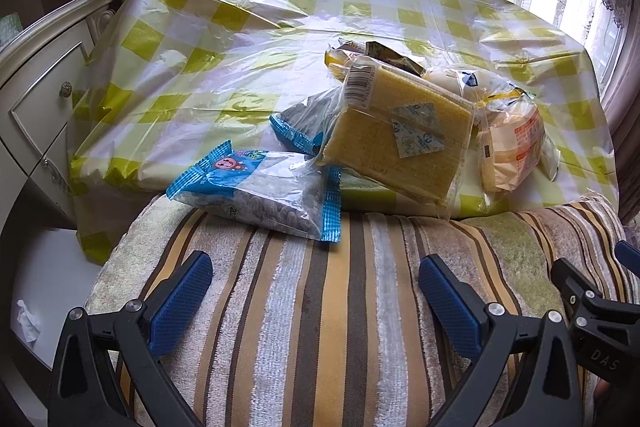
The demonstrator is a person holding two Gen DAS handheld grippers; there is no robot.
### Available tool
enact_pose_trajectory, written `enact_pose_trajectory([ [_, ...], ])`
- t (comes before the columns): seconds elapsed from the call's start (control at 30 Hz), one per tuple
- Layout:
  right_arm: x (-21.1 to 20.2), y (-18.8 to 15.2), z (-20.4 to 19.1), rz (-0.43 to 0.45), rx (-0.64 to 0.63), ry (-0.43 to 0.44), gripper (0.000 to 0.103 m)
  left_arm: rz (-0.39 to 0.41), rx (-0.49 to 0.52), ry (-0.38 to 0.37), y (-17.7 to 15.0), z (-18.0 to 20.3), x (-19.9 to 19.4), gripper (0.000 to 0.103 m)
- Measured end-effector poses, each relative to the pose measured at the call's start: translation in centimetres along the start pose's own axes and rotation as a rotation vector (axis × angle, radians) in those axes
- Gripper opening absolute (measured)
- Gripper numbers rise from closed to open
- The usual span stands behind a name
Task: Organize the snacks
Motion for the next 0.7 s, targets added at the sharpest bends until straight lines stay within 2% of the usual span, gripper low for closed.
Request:
enact_pose_trajectory([
  [0.7, -0.14, -0.14, 0.02, 0.012, 0.005, 0.0, 0.103, 0.007, -0.001, -0.003, -0.13, -0.06, -0.06, 0.103],
])
Point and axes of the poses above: each gripper's, at about its wrist camera, not at the fingertips, and x roughly the way its jaws point, z to its right, y to its top, the point moved 8 cm from there along x, roughly the way its jaws point
